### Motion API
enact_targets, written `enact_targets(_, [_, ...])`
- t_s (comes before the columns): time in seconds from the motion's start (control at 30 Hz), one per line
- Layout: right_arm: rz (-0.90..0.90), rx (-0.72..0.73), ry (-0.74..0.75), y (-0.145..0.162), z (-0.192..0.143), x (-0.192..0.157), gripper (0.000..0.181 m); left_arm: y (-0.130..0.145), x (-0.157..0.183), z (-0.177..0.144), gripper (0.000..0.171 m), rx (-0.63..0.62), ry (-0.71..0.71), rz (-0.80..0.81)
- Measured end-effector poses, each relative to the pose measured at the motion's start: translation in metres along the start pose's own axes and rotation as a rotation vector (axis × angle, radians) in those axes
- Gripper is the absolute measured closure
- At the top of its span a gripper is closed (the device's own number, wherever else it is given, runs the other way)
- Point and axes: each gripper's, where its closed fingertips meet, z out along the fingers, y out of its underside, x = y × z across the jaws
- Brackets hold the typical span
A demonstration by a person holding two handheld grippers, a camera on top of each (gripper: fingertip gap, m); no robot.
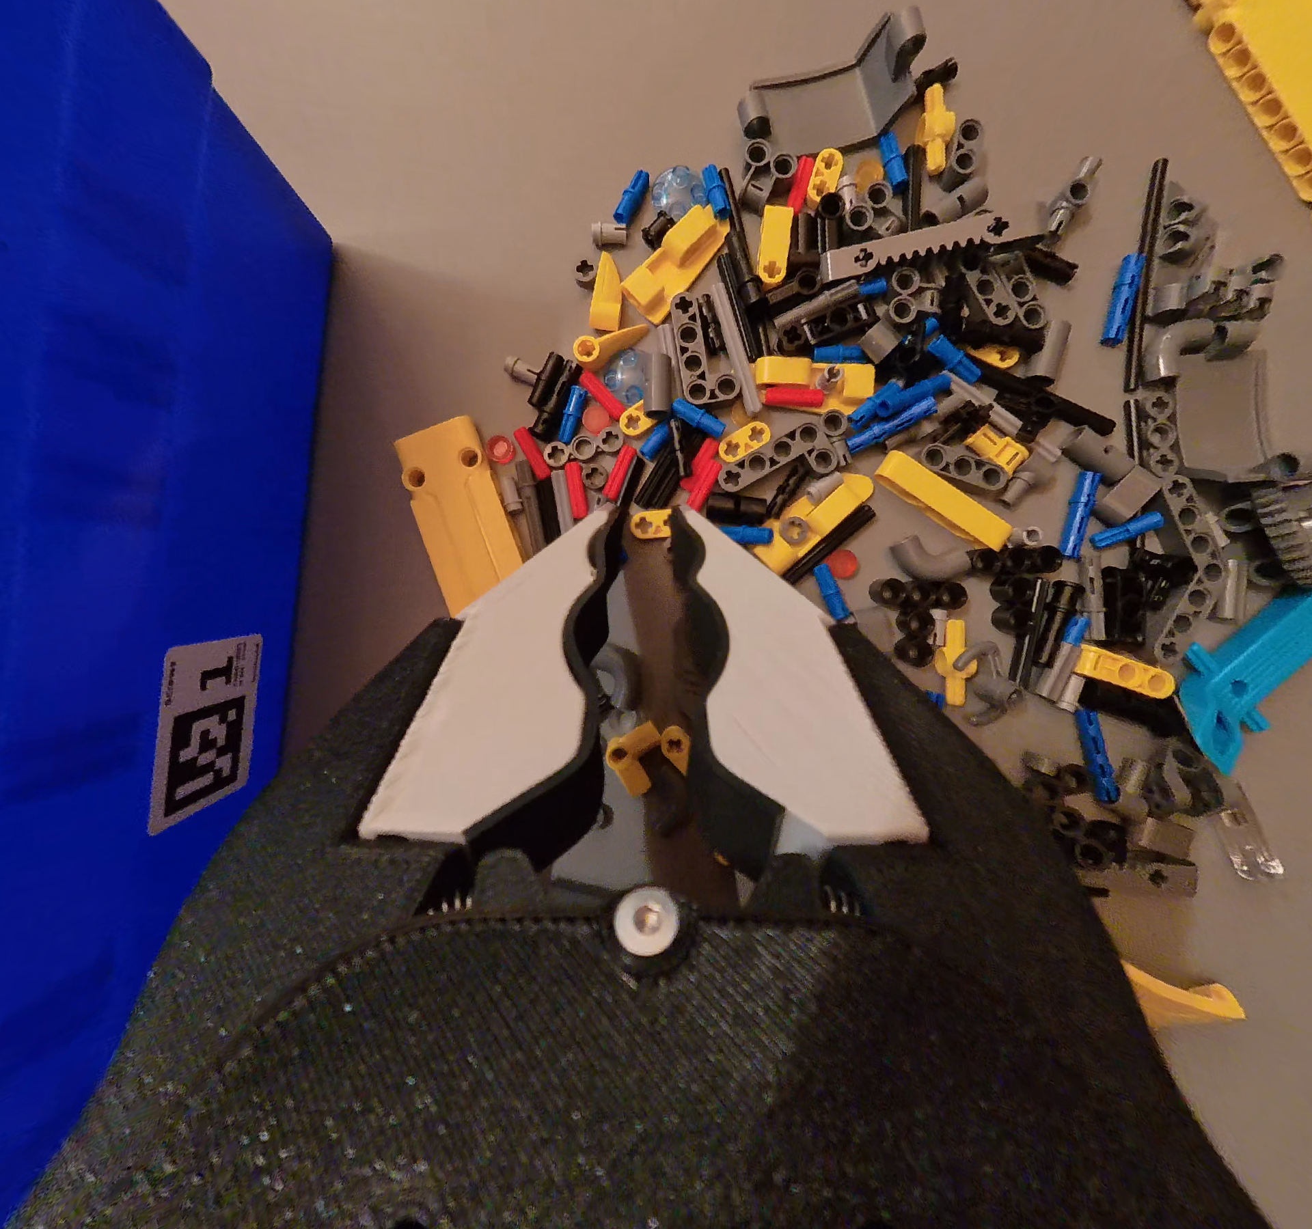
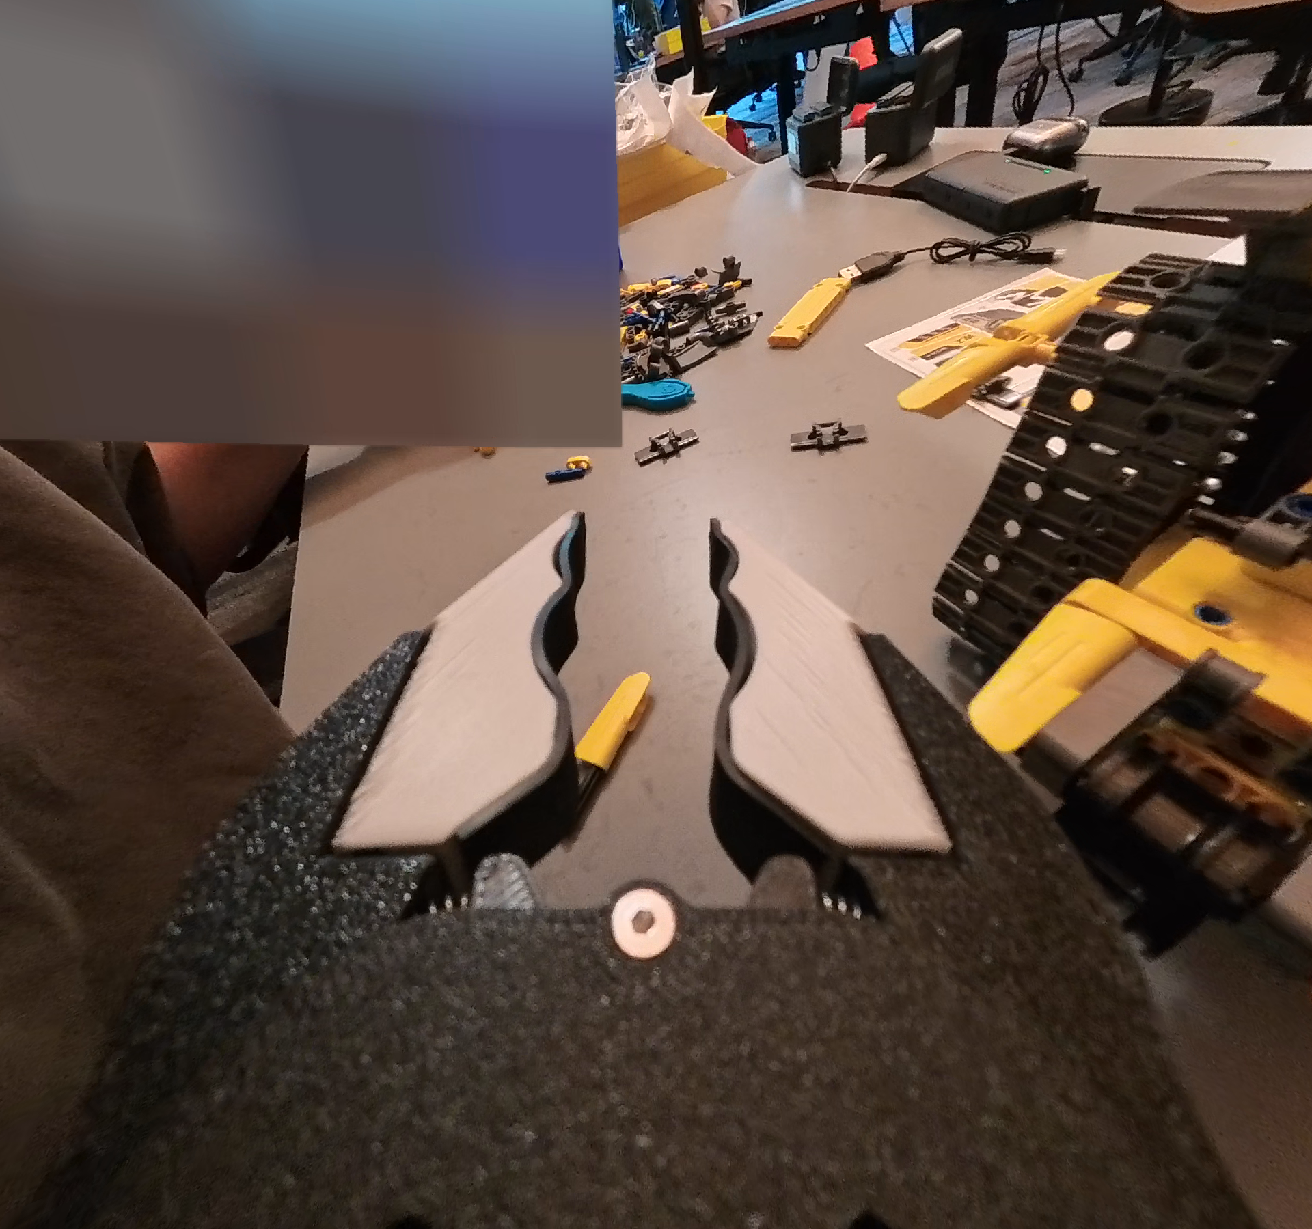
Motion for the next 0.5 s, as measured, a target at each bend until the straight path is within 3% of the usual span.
enact_targets(0.5, [-0.021, -0.004, 0.007, 0.001, 0.000, -0.002, 0.147, 0.002, 0.009, -0.017, 0.157, -0.013, 0.051, 0.027])
